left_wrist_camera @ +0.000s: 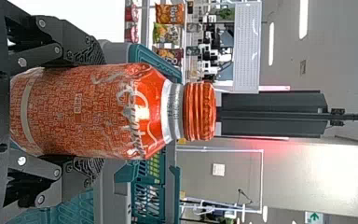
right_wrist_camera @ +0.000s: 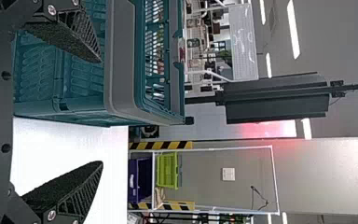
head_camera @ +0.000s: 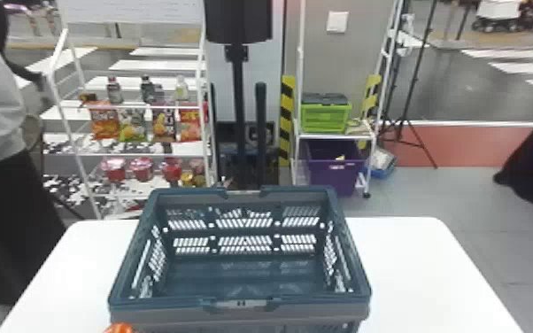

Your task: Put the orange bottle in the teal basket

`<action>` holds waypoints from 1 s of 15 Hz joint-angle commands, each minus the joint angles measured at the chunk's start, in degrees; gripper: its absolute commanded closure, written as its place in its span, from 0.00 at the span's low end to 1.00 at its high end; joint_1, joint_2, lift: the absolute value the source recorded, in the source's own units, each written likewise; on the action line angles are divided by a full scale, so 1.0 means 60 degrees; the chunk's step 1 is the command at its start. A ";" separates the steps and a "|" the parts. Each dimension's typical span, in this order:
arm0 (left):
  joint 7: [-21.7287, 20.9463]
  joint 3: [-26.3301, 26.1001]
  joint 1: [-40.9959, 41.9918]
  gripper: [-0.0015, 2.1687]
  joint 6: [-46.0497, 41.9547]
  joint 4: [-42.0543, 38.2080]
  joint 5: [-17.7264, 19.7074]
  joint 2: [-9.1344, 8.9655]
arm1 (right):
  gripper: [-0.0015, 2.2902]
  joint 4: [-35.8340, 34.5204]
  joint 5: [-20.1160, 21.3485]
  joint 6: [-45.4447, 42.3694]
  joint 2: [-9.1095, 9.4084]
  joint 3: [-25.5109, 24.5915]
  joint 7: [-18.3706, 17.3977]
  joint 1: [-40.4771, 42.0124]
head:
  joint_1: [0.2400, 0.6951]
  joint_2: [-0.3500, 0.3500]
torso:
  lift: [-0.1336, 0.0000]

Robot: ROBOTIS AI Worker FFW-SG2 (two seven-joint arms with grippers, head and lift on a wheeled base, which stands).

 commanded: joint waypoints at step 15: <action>-0.0146 0.0880 -0.0476 0.99 0.3404 -0.2959 -0.1238 -0.0025 | 0.05 -0.0015 0.0088 0.0389 0.0009 0.0015 0.0001 -0.0210 | 0.57 0.50 | 1.00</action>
